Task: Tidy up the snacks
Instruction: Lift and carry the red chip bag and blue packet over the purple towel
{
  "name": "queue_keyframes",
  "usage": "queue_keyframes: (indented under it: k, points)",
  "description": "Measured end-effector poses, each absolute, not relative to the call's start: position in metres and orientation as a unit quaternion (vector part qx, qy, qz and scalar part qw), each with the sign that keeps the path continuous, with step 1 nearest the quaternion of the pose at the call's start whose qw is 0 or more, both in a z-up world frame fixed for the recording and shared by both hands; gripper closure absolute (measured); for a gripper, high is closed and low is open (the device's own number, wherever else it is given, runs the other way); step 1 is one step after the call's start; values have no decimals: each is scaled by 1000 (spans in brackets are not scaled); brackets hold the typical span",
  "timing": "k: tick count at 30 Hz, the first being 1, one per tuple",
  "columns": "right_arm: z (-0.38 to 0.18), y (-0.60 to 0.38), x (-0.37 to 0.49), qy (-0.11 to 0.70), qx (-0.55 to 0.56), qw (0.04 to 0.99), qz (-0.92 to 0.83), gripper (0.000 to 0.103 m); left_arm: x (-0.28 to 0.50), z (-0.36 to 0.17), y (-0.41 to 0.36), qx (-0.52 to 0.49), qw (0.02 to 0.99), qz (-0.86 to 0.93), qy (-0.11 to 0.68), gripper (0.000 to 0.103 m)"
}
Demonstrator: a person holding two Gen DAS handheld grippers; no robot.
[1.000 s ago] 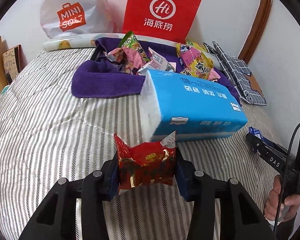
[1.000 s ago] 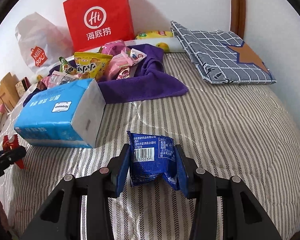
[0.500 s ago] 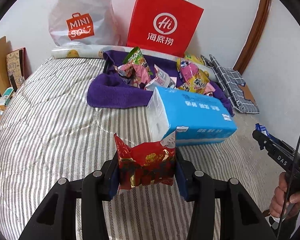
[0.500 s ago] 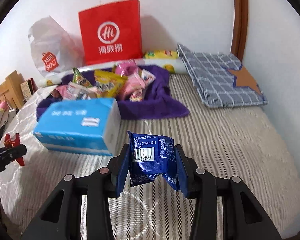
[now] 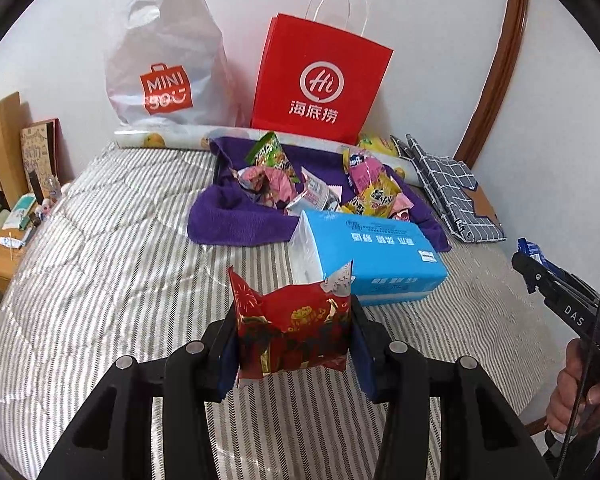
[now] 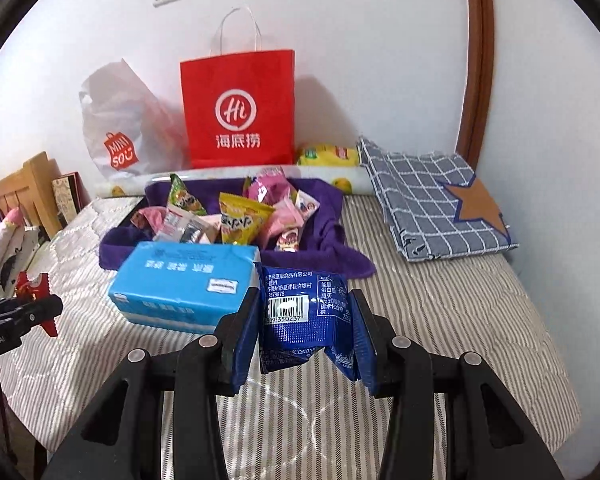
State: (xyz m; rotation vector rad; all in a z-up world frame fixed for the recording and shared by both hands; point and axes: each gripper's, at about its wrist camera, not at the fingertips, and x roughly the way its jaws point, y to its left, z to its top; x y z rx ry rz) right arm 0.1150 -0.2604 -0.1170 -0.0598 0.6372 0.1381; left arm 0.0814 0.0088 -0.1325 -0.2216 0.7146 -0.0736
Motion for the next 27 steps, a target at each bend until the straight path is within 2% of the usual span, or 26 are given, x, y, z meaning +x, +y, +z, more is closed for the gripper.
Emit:
queue_keyframes:
  k: [17, 27]
  points:
    - [-88, -250, 92, 282, -33, 955, 81, 58, 63, -106, 7, -107, 938, -46, 327, 59]
    - [-89, -247, 99, 298, -19, 950, 94, 58, 64, -103, 8, -112, 938, -45, 325, 59]
